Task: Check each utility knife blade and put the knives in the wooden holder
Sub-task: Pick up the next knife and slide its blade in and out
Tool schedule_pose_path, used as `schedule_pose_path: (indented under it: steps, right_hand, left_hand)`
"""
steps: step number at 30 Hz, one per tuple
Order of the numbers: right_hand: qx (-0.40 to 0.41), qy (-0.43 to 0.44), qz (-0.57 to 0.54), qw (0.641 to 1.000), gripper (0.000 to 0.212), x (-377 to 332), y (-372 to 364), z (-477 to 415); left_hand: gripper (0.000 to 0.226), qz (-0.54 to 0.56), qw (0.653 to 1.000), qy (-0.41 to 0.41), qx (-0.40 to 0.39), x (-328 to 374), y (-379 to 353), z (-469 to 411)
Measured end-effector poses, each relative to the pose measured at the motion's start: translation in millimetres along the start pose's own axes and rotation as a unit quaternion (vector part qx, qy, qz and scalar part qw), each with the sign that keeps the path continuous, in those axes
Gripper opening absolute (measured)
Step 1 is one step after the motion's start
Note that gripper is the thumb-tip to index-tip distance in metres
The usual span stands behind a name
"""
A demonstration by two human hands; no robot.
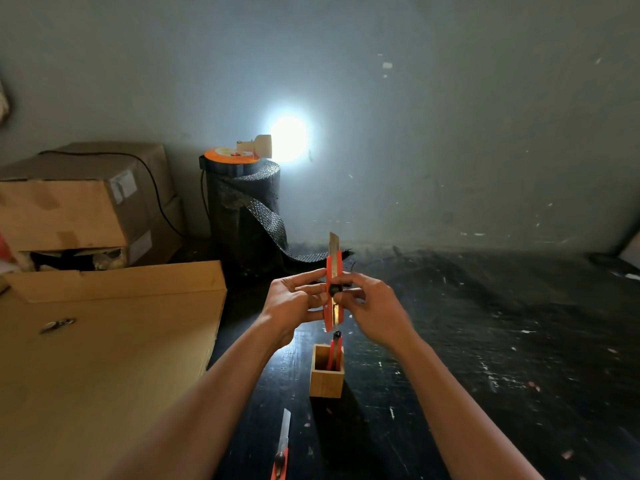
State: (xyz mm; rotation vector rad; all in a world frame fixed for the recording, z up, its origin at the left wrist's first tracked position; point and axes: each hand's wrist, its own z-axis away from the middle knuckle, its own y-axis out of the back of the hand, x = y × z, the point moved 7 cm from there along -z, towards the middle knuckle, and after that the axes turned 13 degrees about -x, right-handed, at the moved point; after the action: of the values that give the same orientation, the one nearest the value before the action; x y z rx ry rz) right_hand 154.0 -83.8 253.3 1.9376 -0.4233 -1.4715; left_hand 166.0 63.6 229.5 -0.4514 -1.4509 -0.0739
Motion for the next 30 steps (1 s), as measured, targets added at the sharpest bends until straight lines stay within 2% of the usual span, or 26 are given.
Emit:
schedule_pose_path:
  steps: [11, 20, 24, 30]
  right_hand:
    - [-0.014, -0.003, -0.044, 0.999, 0.028, 11.1, -22.7, 15.2]
    - [0.028, -0.02, -0.051, 0.998, 0.026, 6.4, -16.4, 14.1]
    - [0.039, -0.002, -0.042, 0.998, 0.038, -0.4, -19.4, 17.7]
    - [0.054, -0.022, -0.044, 0.997, 0.033, 1.0, -17.0, 15.1]
  left_hand:
    - [0.042, -0.041, 0.999, -0.013, 0.009, -0.8, 7.3, -4.3]
    - [0.047, -0.034, 0.999, -0.038, 0.006, 7.1, 7.2, -5.3]
    - [0.046, -0.023, 0.999, -0.049, 0.002, 12.0, 5.7, -3.7]
    - [0.051, -0.033, 0.998, -0.048, 0.005, 11.2, 7.2, -5.2]
